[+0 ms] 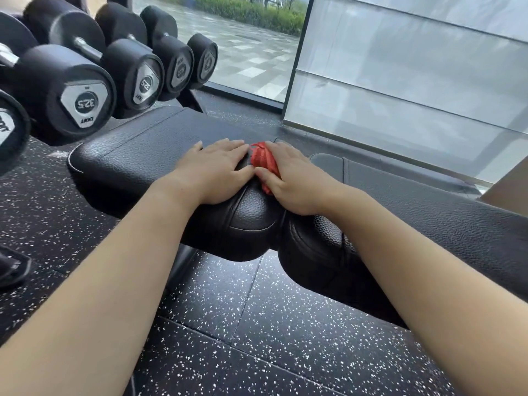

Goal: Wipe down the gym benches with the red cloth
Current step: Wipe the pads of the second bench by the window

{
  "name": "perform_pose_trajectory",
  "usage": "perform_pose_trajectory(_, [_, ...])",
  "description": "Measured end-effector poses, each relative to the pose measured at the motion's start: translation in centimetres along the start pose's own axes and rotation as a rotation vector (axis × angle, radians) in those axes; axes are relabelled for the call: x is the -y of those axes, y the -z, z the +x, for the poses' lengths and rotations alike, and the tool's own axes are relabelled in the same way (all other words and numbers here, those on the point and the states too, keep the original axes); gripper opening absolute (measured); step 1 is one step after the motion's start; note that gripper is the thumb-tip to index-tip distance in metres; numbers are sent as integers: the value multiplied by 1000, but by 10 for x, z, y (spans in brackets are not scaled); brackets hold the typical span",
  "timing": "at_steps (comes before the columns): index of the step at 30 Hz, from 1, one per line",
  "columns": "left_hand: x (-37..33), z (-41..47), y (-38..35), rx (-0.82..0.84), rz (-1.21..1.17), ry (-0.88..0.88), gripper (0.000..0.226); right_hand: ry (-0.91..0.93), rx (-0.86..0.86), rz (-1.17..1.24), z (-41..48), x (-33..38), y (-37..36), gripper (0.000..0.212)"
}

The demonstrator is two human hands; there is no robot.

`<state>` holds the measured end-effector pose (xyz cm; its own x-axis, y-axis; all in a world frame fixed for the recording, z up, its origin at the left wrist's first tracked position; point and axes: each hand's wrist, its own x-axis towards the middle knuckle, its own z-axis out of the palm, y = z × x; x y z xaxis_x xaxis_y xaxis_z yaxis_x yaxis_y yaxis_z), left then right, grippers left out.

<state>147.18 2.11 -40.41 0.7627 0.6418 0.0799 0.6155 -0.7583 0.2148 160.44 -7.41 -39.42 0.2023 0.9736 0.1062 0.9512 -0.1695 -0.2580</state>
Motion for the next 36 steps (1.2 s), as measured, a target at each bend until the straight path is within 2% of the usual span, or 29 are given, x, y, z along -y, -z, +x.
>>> perform_pose_trajectory(3, [2,2,-1,0,-14,-2,57,5,45,-4,3,0,2,64])
perform_pose_trajectory(10, [3,6,-2,-11,-18,-12,56,-20,-14,-5,42,-13,-3,56])
perform_pose_trajectory(17, [3,8,-2,-28,-30,-7,55,-186,-26,76,77,-30,1,47])
perform_pose_trajectory(22, [3,5,-1,-77,-69,-9,54,-207,-32,63,67,-27,2,46])
perform_pose_trajectory(25, [3,-2,1,-104,-77,-16,52,-152,-53,42,54,-23,2,44])
perform_pose_trajectory(29, [9,-12,3,-57,-48,-59,55,-9,-47,31,16,-7,-4,48])
perform_pose_trajectory(32, [18,-18,6,-42,-51,-36,57,49,-65,51,-4,9,-8,57])
perform_pose_trajectory(36, [23,-20,9,-62,-35,15,60,79,-91,20,10,17,-8,56])
